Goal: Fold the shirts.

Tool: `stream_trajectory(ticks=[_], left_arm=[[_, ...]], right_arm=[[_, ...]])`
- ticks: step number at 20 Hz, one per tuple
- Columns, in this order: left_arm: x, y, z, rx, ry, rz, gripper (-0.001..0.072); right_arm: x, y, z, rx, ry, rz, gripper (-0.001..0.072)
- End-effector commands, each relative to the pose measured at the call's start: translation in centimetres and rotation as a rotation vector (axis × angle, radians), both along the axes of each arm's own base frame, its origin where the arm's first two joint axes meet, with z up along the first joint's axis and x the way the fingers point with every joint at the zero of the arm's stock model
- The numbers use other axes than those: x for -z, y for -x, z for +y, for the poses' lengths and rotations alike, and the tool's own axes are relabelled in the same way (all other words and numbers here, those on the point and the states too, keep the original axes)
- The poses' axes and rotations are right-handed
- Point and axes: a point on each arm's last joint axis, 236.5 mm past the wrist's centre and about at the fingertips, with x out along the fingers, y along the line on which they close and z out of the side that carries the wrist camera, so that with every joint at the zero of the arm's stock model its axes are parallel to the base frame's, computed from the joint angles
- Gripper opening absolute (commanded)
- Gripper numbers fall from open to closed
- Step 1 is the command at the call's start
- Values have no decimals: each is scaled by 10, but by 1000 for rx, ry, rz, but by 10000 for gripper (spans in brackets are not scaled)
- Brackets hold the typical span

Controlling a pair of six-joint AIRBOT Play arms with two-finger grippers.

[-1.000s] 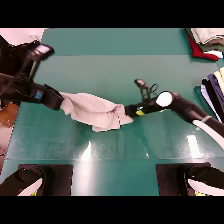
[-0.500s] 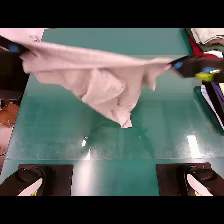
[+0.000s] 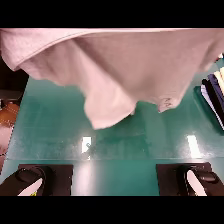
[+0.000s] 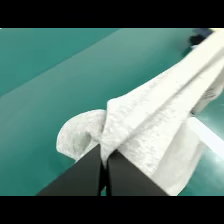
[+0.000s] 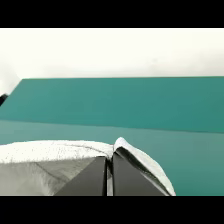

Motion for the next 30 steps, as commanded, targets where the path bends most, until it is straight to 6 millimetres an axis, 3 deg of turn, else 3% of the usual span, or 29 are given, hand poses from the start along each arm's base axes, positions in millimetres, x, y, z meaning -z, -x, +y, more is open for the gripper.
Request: stream_trajectory(ticks=[1, 3, 5, 8, 10, 13, 15, 17, 20, 23, 25, 28, 29, 30], left_arm=[[-8, 24, -20, 132, 26, -14, 23], [-2, 13, -10, 75, -13, -17, 23], [18, -9, 9, -23, -85, 19, 23], [85, -49, 26, -128, -222, 181, 23], [145, -72, 26, -144, -302, 319, 23], [240, -107, 20, -157, -386, 487, 23], [292, -134, 13, -163, -407, 520, 23], [327, -166, 3, -181, -395, 521, 23], [363, -209, -11, -204, -368, 498, 23], [394, -234, -18, -219, -363, 495, 24], [399, -243, -20, -226, -358, 478, 24], [375, -256, -20, -235, -352, 416, 31], [364, -259, -16, -241, -375, 395, 286], [355, -260, -10, -250, -388, 396, 542]], right_arm=[[-12, 11, -22, 97, 35, 16, 11], [-12, 2, -32, 116, 43, 60, 11], [-8, -13, -35, 95, 46, 116, 11], [15, -53, -19, -17, 16, 226, 11], [47, -87, 4, -113, 16, 325, 11], [122, -141, 31, -155, 138, 512, 11], [173, -176, 36, -124, 262, 609, 11], [221, -212, 37, -87, 358, 670, 11], [277, -248, 35, -47, 329, 746, 12], [314, -270, 26, -9, 298, 790, 13], [322, -281, 15, 41, 249, 793, 13], [312, -292, -11, 144, 142, 758, 18], [308, -291, -20, 162, 130, 755, 76], [303, -288, -28, 175, 126, 755, 328]])
